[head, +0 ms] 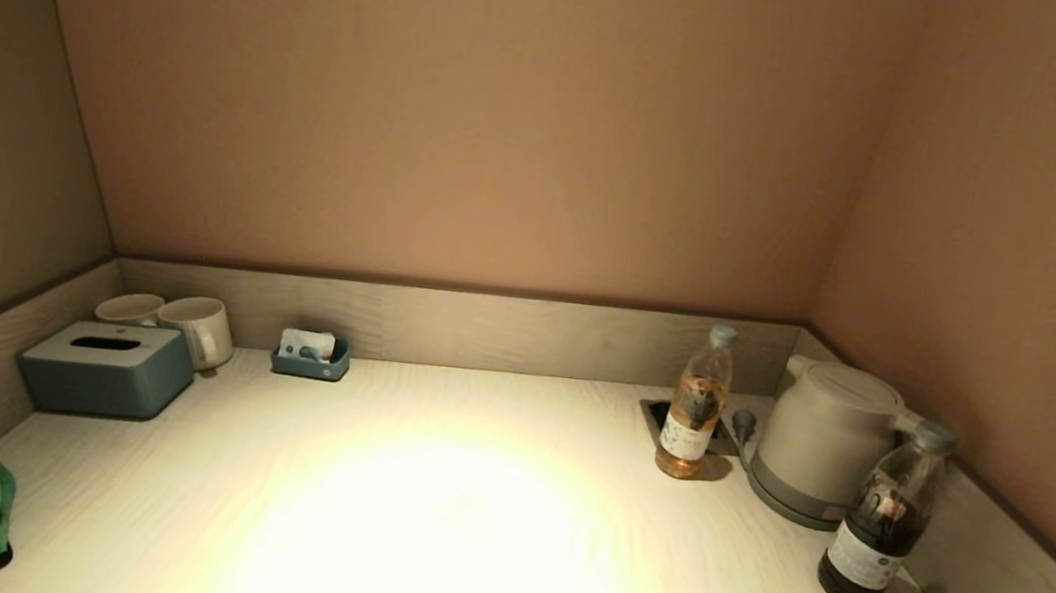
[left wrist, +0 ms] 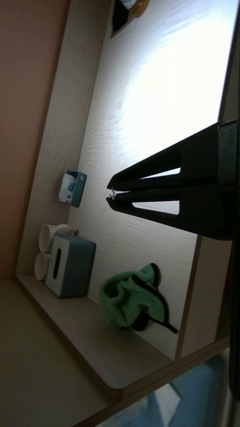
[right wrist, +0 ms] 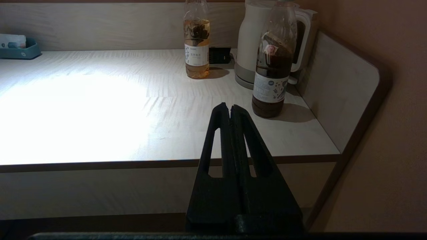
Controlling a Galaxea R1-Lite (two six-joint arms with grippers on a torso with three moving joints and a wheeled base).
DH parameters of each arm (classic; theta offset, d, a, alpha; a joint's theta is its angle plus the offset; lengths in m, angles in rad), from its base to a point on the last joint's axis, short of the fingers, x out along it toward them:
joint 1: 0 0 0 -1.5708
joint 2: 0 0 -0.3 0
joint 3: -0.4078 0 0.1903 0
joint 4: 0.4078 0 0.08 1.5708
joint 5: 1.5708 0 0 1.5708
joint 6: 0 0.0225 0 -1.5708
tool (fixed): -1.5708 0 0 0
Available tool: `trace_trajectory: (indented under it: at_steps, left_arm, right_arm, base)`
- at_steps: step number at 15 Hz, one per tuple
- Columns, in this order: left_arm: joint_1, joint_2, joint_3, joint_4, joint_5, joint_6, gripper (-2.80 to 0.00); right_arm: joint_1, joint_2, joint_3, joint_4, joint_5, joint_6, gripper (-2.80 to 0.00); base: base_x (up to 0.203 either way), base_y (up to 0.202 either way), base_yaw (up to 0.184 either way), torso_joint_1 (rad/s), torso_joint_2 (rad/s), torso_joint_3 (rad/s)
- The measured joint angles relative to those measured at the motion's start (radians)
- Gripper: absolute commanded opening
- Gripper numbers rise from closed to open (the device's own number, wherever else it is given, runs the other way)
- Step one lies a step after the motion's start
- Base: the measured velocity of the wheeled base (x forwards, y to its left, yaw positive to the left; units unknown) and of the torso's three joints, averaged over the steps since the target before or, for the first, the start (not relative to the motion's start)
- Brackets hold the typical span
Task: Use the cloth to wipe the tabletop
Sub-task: Pick up the tablecloth
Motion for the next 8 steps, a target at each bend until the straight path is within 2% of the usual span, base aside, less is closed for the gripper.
trace_trajectory:
  at_steps: [5, 8]
  left_arm:
    - [0.026, 0.586, -0.273, 0.105, 0.161, -0.276, -2.80]
    - [0.085, 0.916, -0.399, 0.177, 0.220, -0.394, -2.80]
  right_arm:
    - [0.000, 0.000, 0.000, 0.000, 0.000, 0.000, -2.80]
    - [0.000, 0.000, 0.000, 0.000, 0.000, 0.000, -2.80]
  base:
    - [0.000, 0.000, 0.000, 0.000, 0.00, 0.000]
    - [0.000, 0.000, 0.000, 0.000, 0.00, 0.000]
